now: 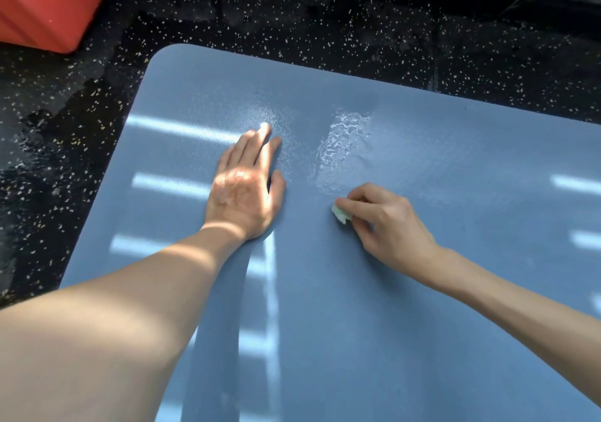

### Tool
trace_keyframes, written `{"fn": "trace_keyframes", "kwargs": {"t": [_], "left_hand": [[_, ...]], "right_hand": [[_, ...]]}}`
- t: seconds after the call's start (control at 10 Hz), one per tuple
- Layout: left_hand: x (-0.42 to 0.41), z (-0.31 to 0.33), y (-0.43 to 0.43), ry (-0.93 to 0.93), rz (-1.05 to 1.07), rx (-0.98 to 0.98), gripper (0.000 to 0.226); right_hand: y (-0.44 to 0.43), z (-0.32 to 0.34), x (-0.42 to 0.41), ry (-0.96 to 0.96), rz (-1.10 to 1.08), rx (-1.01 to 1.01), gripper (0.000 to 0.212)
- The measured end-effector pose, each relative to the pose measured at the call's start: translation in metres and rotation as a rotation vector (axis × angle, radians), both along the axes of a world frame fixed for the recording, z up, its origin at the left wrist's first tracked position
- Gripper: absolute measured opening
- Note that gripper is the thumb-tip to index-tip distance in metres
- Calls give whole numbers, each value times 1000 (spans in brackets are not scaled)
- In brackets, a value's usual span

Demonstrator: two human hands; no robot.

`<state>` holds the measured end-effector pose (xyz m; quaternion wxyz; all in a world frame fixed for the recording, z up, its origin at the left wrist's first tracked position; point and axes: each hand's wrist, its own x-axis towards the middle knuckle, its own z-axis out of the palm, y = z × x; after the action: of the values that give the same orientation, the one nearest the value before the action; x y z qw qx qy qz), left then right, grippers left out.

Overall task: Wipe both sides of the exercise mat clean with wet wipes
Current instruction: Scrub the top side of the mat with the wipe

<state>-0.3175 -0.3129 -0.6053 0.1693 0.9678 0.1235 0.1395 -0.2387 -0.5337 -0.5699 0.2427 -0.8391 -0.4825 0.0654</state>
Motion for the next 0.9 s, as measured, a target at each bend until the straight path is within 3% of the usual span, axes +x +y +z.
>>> {"fn": "trace_keyframes", "kwargs": {"t": [0.1, 0.3, 0.4, 0.6, 0.7, 0.9], "left_hand": [[-1, -1, -1, 4, -5, -2, 53], [0, -1, 0, 0, -6, -10, 53], [-1, -2, 0, 13, -8, -12, 53], [0, 0, 1, 13, -13, -12, 53], [-1, 0, 1, 19, -20, -15, 52], [-2, 2, 1, 22, -26, -23, 52]], "right_hand": [[5, 0, 20, -31, -178, 30, 23], [-28, 6, -52, 76, 64, -84, 25], [-32, 2, -36, 24, -109, -38, 23], [-61, 7, -105, 138, 137, -109, 29], [-58, 3, -86, 104, -86, -40, 27], [-77, 7, -145, 171, 101, -61, 28]]}}
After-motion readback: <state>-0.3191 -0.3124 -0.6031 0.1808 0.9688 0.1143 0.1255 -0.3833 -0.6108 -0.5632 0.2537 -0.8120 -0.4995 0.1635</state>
